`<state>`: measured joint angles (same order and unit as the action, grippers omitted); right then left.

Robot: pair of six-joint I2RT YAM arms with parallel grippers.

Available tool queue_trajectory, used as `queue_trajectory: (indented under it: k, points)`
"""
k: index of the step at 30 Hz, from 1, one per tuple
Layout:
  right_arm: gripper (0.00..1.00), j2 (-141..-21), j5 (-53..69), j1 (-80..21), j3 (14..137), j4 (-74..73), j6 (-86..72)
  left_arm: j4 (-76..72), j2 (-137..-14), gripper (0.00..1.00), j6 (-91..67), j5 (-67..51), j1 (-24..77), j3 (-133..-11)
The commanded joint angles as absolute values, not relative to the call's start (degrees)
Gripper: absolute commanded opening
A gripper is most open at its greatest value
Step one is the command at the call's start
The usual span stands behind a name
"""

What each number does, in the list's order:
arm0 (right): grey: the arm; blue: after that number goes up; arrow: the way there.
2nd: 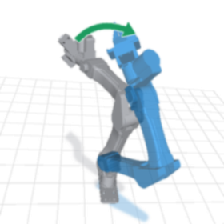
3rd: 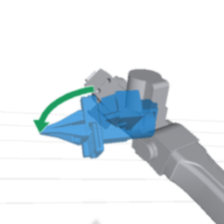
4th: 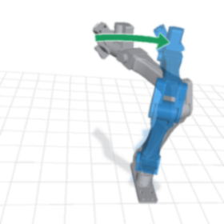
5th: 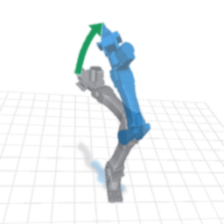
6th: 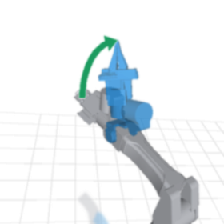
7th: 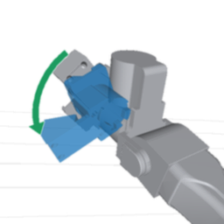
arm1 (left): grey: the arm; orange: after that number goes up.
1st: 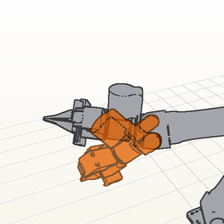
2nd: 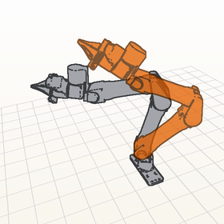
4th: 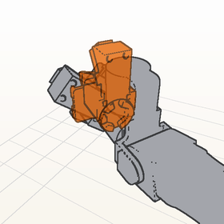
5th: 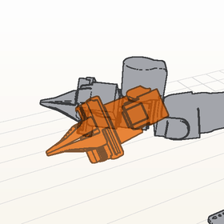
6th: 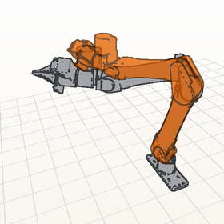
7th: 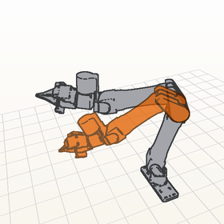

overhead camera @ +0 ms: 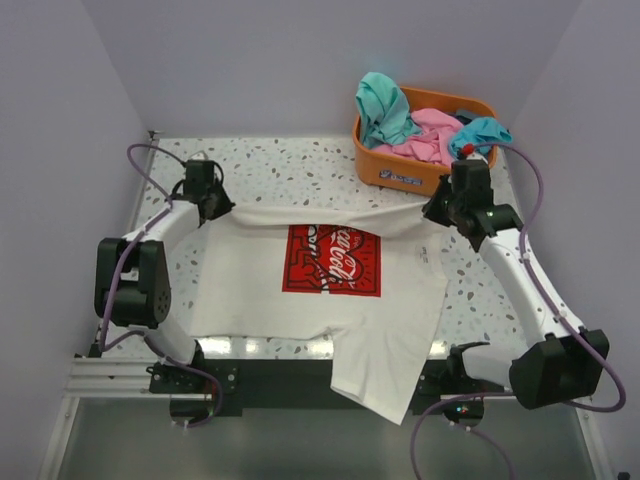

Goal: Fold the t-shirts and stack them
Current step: Fold the tshirt

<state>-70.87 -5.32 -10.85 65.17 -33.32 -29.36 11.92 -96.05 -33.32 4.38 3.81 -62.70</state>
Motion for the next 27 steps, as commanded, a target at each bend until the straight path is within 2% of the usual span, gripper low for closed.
queue_trajectory:
  k: [1,11,15,17,18,20,21,22,23,24,25,26,27]
  points:
    - [0.0,-68.47,-4.23,-10.81,63.64,-40.24,-28.39,14.5,-92.03,0.0,-31.82,6.41,3.52,-60.04]
    - [0.0,-64.07,-1.5,-10.81,54.07,-42.1,-27.77,15.29,-88.33,0.0,-30.67,5.01,3.52,-53.7]
    - [0.0,-64.25,-1.05,-10.81,51.16,-42.1,-27.95,17.75,-88.68,0.02,-31.38,8.34,3.52,-52.74]
    - [0.0,-64.86,-1.14,-10.81,49.67,-41.92,-28.12,18.28,-88.86,0.13,-31.46,8.61,3.52,-52.12]
    - [0.0,-65.39,-1.49,-10.81,48.96,-42.27,-28.39,18.37,-88.86,0.24,-31.64,8.7,3.52,-51.51]
    - [0.03,-65.74,-1.41,-10.81,48.26,-42.63,-28.74,19.16,-88.77,0.37,-31.99,9.57,3.52,-51.07]
    - [0.09,-65.74,-0.8,-10.81,47.82,-42.8,-28.83,19.68,-88.33,0.43,-32.43,10.89,3.52,-51.15]
    - [0.22,-65.57,-0.18,-10.9,46.68,-42.89,-28.83,20.82,-88.07,0.51,-32.61,11.68,3.52,-51.33]
    - [0.29,-65.31,-0.09,-10.9,46.15,-43.06,-28.74,21.79,-87.72,0.58,-32.78,12.39,3.52,-51.94]
    - [0.39,-65.22,-0.09,-10.9,45.88,-44.11,-28.48,23.71,-86.84,0.7,-32.87,13.26,3.52,-52.38]
    - [0.51,-65.04,-0.26,-10.9,45.88,-44.82,-28.13,24.34,-86.23,0.76,-32.96,13.45,3.52,-52.73]
    - [0.54,-64.95,-0.7,-10.9,46.14,-45.61,-27.95,24.95,-85.52,0.82,-33.05,13.62,3.52,-53.43]
    - [0.66,-64.34,-1.05,-10.9,46.58,-46.92,-27.51,26.01,-83.69,1.0,-33.31,13.45,3.52,-53.79]
